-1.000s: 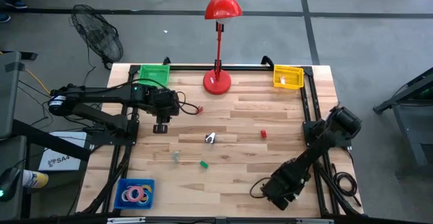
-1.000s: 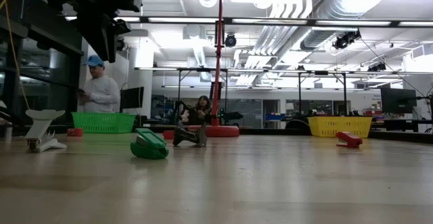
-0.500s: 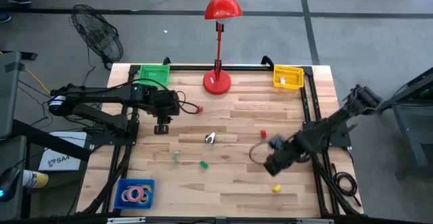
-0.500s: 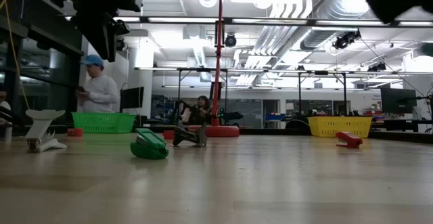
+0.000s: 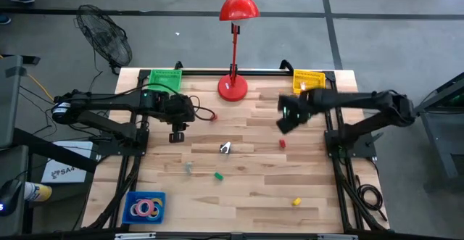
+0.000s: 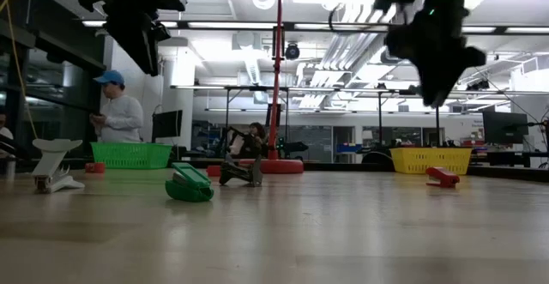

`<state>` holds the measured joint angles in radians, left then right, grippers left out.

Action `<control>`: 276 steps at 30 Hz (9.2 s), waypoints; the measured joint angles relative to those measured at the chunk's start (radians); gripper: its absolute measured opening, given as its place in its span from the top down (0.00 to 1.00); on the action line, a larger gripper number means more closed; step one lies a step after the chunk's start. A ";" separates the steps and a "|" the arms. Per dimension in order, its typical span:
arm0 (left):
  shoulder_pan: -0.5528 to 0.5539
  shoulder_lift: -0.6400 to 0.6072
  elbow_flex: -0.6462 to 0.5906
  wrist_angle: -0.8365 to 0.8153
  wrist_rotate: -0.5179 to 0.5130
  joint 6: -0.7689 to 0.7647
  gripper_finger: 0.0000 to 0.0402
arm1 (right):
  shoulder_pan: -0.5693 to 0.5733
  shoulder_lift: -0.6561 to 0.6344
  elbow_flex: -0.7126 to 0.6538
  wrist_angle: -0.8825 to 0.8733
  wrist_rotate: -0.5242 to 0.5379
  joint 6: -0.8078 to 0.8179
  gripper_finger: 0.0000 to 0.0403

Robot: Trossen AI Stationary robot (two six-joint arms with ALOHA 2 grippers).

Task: Pick and place Stapler, Stapler remover, tape
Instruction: Put the light blue staple remover into the yellow basket, then put the bottom right red stapler into the green basket

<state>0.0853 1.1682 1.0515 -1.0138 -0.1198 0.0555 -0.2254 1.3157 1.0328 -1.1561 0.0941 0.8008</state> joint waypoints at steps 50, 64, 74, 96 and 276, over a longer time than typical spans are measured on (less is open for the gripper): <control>0.000 0.000 0.000 0.202 -0.051 -0.114 0.74 | -0.845 0.362 0.003 0.399 0.042 -0.621 0.68; 0.000 0.000 0.000 0.202 -0.047 -0.114 0.74 | -0.845 0.359 0.012 0.395 0.043 -0.595 0.57; 0.000 0.000 0.000 0.201 -0.029 -0.114 0.74 | -0.845 0.358 0.023 0.378 0.045 -0.591 0.47; 0.000 0.000 0.000 0.201 -0.019 -0.114 0.74 | -0.845 0.235 0.029 0.325 -0.009 -0.593 0.44; 0.000 0.000 0.000 0.800 0.163 0.232 0.74 | 0.433 -0.302 -0.467 1.260 0.206 -0.080 0.85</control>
<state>0.0853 1.1687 1.0519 -0.2133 0.0434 0.2871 0.2074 1.0141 0.5663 0.1035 0.3002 0.7208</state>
